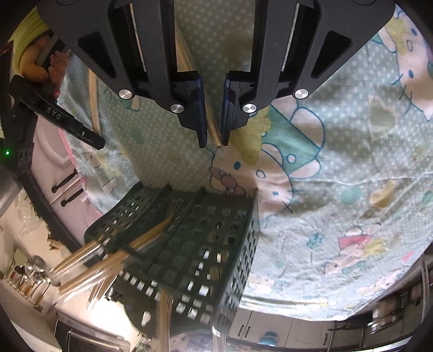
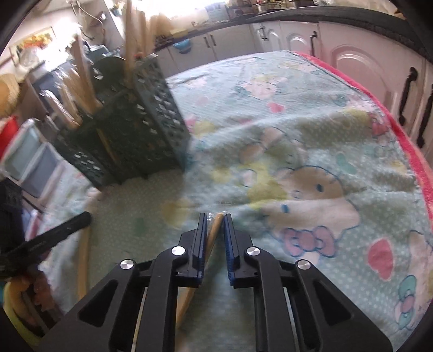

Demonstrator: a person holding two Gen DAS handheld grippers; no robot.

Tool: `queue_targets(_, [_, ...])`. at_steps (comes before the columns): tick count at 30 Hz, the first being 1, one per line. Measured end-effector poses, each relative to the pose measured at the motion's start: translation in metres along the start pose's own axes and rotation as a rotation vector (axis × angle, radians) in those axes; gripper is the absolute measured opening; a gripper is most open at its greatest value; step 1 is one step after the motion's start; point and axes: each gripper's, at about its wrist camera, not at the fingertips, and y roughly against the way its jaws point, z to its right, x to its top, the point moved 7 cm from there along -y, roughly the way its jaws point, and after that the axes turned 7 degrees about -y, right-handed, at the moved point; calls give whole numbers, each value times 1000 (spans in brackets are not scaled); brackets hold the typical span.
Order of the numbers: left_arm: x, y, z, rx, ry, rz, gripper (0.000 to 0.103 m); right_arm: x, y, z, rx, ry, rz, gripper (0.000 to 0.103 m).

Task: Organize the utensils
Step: 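Close the left gripper on a chopstick while the right gripper grasps another chopstick, then lift the chopsticks with both grippers and carry them above the green basket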

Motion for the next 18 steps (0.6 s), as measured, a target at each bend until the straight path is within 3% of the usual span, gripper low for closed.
queue_targets(9, [29,46,1,-43,6,112,3,17,28,-69,165,113,60,8])
queue_targets(18, [64,91,14,-67,-25,234,3,41,68,-123,262,211,157,7])
